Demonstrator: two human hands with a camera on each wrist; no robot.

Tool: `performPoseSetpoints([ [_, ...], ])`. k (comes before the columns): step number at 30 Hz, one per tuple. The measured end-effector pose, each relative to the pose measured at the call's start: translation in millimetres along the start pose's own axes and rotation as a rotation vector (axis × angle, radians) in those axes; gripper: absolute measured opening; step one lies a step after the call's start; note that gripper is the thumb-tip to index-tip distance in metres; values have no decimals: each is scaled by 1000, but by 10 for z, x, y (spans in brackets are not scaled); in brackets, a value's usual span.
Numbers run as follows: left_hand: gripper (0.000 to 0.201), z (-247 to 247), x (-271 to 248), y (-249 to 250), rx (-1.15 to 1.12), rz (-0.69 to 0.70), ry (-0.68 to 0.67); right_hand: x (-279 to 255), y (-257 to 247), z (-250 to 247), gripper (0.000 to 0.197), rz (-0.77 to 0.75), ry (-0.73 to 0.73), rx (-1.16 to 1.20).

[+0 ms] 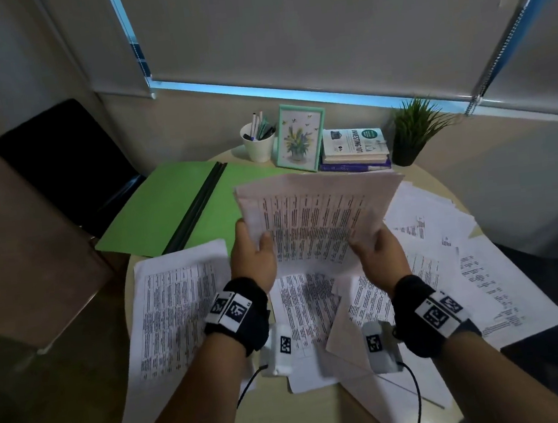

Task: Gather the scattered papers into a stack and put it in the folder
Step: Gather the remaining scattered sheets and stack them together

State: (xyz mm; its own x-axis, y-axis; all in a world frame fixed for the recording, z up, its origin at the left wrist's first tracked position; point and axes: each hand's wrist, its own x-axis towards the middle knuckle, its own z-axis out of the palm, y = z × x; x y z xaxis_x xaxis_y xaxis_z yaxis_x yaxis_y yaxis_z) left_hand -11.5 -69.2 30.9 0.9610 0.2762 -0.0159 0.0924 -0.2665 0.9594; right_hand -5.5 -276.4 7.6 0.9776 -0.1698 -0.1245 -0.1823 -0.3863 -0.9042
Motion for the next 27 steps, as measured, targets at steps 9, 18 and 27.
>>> performPoseSetpoints([
  [9,40,-171,90,110,101,-7,62,57,-442,187,32,-185,14,-33],
  [18,32,-1186,338,-289,173,-201,294,11,-661,1148,45,-172,-121,-113],
  [27,18,-2145,233,-1318,387,-491,241,-598,-445,2315,24,-70,-223,-215],
])
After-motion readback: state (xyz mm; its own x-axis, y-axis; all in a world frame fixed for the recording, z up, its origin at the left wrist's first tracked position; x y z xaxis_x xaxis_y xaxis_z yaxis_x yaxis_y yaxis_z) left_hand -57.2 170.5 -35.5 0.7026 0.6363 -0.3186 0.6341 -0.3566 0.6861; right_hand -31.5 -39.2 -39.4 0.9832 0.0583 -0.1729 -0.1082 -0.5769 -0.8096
